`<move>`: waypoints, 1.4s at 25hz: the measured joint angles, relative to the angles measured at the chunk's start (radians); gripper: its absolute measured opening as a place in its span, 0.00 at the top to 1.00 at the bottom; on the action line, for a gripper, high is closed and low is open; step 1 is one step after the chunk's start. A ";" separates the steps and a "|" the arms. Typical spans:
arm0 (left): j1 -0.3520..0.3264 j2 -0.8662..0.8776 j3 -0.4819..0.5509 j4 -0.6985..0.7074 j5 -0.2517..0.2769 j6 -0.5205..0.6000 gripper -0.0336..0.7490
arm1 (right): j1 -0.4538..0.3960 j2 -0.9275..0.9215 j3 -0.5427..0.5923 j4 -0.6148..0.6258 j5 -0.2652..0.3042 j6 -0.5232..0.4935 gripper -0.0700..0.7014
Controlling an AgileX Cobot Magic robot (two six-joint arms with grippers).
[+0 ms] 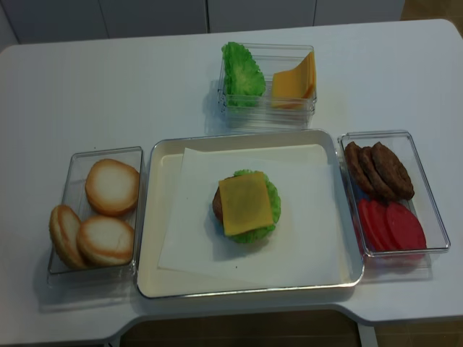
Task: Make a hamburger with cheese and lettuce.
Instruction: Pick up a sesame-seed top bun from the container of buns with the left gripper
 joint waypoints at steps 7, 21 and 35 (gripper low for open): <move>0.000 0.000 0.000 0.000 0.000 0.000 0.39 | 0.000 0.000 0.000 -0.002 0.000 0.000 0.79; 0.000 0.000 -0.040 0.000 -0.007 -0.023 0.39 | 0.000 0.000 0.000 -0.002 0.000 0.002 0.79; 0.000 0.417 -0.197 0.000 -0.134 -0.046 0.39 | 0.000 0.000 0.000 -0.002 0.000 0.002 0.79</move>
